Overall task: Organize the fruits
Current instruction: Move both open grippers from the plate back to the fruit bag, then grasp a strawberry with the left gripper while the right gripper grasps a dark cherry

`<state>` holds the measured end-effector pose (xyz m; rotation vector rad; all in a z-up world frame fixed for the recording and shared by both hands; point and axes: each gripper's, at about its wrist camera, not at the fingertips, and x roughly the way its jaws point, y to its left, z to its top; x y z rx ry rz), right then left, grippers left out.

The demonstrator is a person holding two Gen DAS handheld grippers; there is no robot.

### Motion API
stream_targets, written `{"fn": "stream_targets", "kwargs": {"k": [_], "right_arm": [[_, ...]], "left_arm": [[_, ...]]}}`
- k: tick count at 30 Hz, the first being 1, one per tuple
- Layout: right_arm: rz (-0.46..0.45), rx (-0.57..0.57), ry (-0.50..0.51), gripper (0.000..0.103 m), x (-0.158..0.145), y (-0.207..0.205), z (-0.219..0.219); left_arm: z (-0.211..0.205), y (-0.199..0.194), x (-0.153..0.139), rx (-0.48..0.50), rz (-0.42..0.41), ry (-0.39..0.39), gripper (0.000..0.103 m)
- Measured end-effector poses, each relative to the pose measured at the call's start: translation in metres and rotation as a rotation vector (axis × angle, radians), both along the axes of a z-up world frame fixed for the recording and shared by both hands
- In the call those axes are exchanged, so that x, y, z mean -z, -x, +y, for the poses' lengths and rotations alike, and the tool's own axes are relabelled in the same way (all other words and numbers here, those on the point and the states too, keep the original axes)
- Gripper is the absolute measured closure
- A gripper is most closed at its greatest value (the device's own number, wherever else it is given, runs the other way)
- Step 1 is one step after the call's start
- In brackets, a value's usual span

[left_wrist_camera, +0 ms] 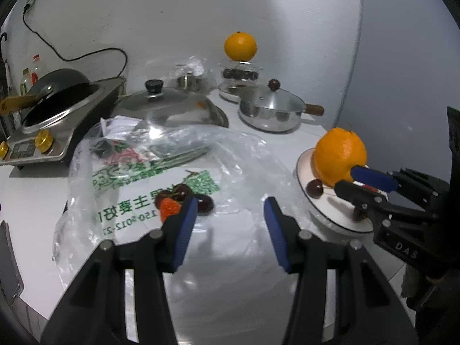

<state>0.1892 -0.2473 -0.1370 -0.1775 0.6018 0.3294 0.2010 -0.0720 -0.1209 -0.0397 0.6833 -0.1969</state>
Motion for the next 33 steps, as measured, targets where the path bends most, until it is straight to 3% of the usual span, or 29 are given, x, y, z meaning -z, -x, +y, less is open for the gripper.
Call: {"fn": "stream_targets", "kwargs": {"k": [33], "right_arm": [[0.091,-0.173,0.018,0.067,0.026,-0.049,0.094]], "left_arm": [[0.074,-0.023,0.03,-0.121,0.067,0.028,0.053]]}}
